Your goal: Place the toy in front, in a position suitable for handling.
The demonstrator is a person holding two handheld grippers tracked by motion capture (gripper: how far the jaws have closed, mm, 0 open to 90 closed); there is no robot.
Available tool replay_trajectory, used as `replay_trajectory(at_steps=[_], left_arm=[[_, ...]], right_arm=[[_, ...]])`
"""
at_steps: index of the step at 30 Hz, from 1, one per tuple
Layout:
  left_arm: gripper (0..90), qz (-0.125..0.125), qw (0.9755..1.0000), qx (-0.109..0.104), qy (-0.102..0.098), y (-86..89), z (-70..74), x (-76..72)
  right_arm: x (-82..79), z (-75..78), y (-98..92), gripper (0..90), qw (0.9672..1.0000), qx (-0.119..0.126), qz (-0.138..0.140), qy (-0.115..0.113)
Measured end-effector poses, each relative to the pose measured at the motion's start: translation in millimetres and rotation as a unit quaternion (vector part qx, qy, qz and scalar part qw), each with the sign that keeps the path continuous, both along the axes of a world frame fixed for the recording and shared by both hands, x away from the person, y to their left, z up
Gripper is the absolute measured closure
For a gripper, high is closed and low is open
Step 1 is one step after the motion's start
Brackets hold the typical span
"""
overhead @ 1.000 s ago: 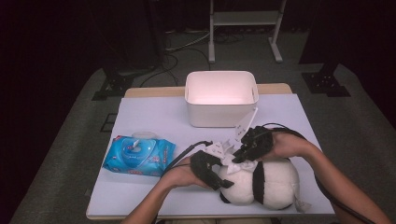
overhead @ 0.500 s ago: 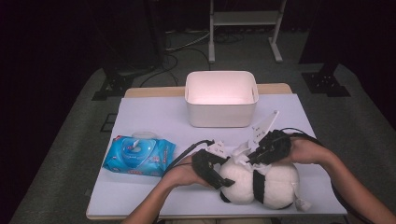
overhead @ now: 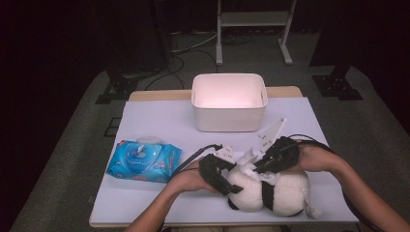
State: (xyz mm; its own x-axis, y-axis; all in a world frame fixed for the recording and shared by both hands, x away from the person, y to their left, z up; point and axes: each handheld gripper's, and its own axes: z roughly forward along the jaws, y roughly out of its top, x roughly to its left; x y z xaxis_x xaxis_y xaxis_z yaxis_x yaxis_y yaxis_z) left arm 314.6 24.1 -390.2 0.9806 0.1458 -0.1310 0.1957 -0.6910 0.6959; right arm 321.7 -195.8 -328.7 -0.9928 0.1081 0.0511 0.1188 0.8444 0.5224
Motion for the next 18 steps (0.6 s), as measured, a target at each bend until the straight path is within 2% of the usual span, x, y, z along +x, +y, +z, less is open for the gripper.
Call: replay_trajectory(at_steps=[5,6,7,8,9,10,11,15,18], left_arm=[[18.7,-0.004,1.0000,0.001,-0.001,-0.4,0.5,-0.4],[18.7,-0.004,1.0000,0.001,-0.001,-0.4,0.5,-0.4],[18.7,-0.002,1.0000,0.001,0.001,-1.3,0.8,-0.2],[18.7,-0.002,1.0000,0.001,0.001,-1.3,0.8,-0.2],[18.7,-0.004,1.0000,0.001,0.000,-1.5,1.2,0.4],[18.6,-0.004,1.0000,0.001,0.000,-1.5,1.2,0.4],[18.6,-0.004,1.0000,0.002,0.000,-1.4,1.4,1.0],[18.6,-0.005,1.0000,0.000,0.002,-1.5,1.5,1.2],[18.3,-0.007,1.0000,0.000,0.002,-1.9,2.4,1.3]], right_arm=[[-8.1,5.9,-29.7,80.1,0.9995,0.015,-0.028,-0.002],[-8.1,5.9,-29.7,80.1,0.9995,0.015,-0.028,-0.002],[-10.7,9.2,-40.2,80.1,0.9992,0.017,-0.036,-0.007],[-10.7,9.2,-40.2,80.1,0.9992,0.017,-0.036,-0.007],[-13.0,11.7,-50.5,80.0,0.9987,0.020,-0.045,-0.008],[-13.0,11.7,-50.5,80.0,0.9987,0.020,-0.045,-0.008],[-15.0,13.8,-60.6,80.1,0.9981,0.023,-0.056,-0.010],[-18.2,14.8,-77.1,80.0,0.9968,0.028,-0.074,-0.013],[-20.5,13.9,-82.8,80.0,0.9961,0.032,-0.082,-0.010]])
